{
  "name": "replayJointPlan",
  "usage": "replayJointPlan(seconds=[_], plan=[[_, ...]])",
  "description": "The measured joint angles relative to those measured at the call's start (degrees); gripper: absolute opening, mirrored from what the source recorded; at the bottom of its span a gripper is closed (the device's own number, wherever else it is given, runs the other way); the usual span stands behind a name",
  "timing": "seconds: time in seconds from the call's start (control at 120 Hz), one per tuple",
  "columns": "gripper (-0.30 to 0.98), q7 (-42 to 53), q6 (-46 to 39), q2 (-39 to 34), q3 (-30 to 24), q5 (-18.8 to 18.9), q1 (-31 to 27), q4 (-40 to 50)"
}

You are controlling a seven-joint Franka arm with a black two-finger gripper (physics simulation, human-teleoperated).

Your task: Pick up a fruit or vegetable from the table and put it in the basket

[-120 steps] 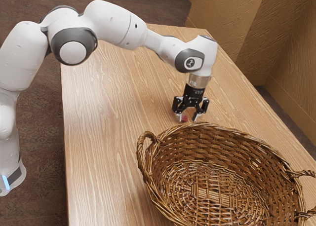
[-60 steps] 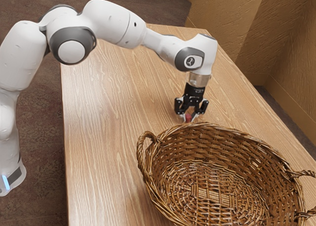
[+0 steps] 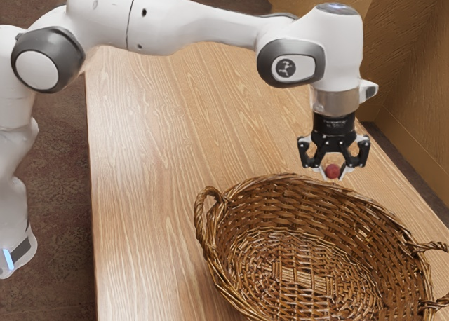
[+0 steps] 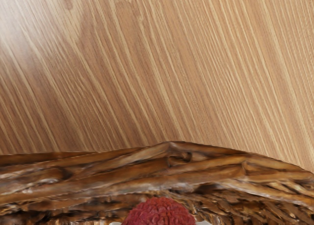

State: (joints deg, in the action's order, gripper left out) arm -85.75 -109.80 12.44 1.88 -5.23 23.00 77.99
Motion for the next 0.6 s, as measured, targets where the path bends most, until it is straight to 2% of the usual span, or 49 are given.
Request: replayJointPlan(seconds=[0.117, 0.283, 0.417, 0.508, 0.6], plan=[[0.13, -2.5, -1.6, 0.5, -0.4, 2.3, 5.1, -0.2], [0.13, -6.6, -3.4, 1.4, -1.1, 3.2, 10.9, -0.2], [0.13, -9.6, -4.1, 1.3, -1.1, 3.3, 11.9, -0.1], [0.39, -11.4, -4.5, 1.0, -1.1, 2.6, 12.0, 0.0], [0.53, -13.0, -4.7, 0.5, -0.9, 2.2, 11.9, 0.2]])
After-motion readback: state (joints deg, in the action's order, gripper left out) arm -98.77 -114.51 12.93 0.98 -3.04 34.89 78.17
